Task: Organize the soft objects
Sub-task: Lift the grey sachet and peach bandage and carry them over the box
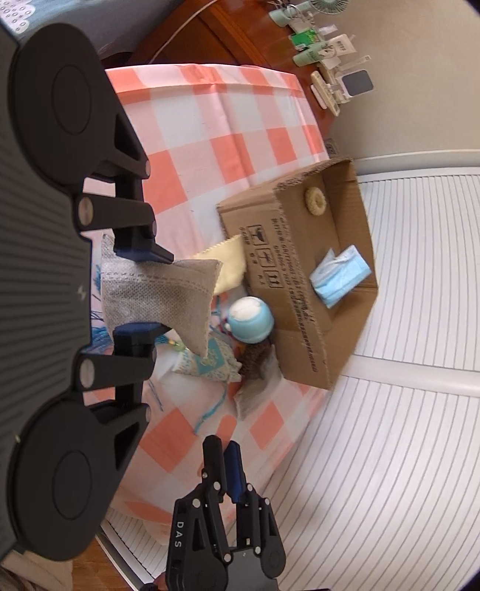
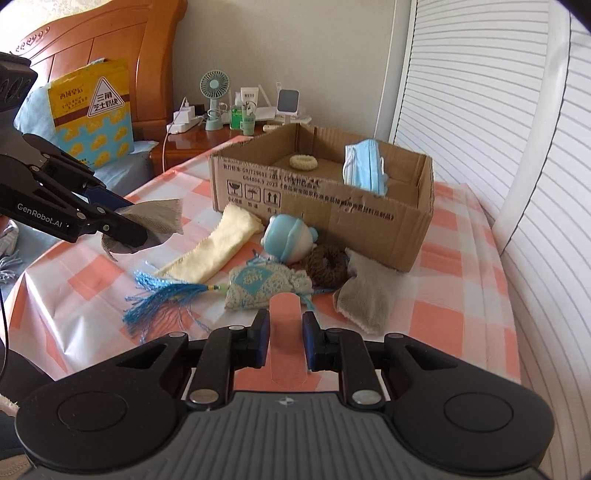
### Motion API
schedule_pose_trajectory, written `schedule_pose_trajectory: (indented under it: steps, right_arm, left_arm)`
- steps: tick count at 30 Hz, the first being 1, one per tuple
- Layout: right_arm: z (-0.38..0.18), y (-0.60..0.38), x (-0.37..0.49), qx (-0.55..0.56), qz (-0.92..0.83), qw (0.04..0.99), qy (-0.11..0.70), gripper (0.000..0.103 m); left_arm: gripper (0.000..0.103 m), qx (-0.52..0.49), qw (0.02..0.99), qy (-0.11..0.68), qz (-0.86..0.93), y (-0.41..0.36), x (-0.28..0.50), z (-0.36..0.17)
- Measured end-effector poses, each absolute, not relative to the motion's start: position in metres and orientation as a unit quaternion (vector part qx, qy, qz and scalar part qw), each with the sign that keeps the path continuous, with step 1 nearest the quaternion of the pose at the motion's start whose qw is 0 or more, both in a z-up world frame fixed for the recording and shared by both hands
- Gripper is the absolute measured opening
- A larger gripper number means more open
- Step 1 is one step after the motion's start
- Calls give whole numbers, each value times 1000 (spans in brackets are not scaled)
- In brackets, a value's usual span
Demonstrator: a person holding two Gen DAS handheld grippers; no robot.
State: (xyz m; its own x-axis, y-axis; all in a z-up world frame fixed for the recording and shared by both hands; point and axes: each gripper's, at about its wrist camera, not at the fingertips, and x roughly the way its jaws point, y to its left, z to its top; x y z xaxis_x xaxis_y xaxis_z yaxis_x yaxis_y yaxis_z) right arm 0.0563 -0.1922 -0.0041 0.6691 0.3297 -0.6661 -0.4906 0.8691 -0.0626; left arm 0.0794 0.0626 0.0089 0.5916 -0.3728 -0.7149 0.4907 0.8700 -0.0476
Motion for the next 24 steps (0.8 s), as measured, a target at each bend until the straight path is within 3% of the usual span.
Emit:
schedule_pose_trajectory:
  steps: [12,19,20,21,23,24]
  right_arm:
    - [31,-191,83,-138,239,914,299,22]
    - [46,-190,104,-137,232,920,285,22]
    - [47,-190,106,-137,231,921,284,22]
    - [48,-190,108,-138,229,921,283,22]
    - [49,-192,112,-137,227,922,283,22]
    - [49,-192,114,-138,225,922,283,22]
  left_arm:
    - [30,109,903,330,-254,34,134,63]
    - [32,104,912,326,-225,20,200,65]
    - [36,101,916,324,-213,19,208,63]
    - [53,101,919,323,-202,19,214,59]
    - [76,100,923,322,-186,20,221,51]
    - [78,98,924,320,-184,21,221,48]
